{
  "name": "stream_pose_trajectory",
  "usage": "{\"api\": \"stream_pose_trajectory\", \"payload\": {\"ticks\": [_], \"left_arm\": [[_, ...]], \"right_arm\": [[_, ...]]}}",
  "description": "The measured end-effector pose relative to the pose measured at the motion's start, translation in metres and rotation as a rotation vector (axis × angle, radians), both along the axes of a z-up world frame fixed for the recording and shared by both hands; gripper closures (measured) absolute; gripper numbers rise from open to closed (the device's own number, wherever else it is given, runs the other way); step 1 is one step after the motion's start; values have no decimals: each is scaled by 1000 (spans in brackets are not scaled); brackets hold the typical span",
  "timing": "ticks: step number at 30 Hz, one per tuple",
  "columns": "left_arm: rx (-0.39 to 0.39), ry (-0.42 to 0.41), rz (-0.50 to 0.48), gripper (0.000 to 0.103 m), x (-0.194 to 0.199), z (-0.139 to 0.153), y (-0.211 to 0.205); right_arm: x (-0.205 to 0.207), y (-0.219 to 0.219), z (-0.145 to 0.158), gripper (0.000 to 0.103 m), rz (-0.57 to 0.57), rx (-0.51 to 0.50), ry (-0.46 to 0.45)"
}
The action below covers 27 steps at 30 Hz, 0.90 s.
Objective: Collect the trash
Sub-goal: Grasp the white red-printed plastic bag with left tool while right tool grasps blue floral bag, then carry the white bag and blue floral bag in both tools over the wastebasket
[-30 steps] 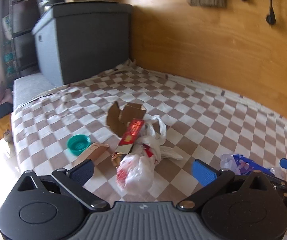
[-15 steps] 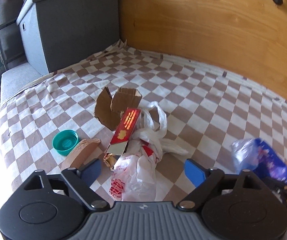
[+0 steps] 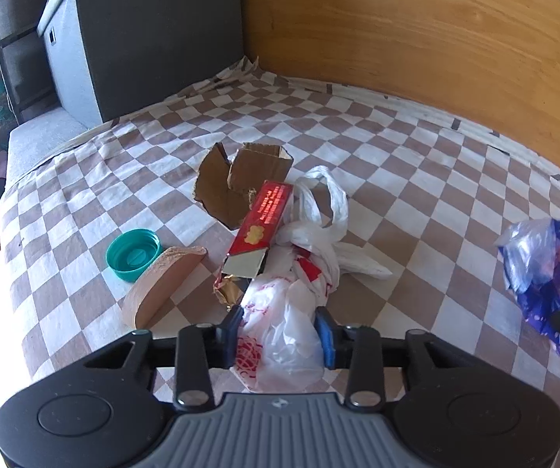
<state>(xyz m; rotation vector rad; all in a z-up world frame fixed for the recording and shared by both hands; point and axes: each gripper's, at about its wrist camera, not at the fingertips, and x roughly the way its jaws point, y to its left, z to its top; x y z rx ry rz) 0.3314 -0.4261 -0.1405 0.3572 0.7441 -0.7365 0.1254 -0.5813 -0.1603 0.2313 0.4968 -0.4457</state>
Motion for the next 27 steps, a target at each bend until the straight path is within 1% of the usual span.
{"api": "stream_pose_trajectory", "payload": {"ticks": [3, 6, 12, 17, 20, 27], "left_arm": [[-17, -22, -4, 68, -7, 0, 3], [-57, -19, 3, 69, -15, 2, 7], [-128, -59, 19, 70, -35, 12, 19], [-170, -95, 48, 70, -48, 20, 40], [-182, -125, 63, 70, -54, 23, 55], [-212, -167, 110, 70, -65, 28, 99]], "right_arm": [[-2, -2, 2, 81, -12, 7, -18], [-2, -1, 3, 82, -20, 9, -24], [-2, 2, 6, 82, -24, 18, -50], [0, 8, 9, 82, -30, 4, -62], [3, 15, 12, 82, -19, -11, -61], [13, 35, 16, 82, 22, -33, -65]]}}
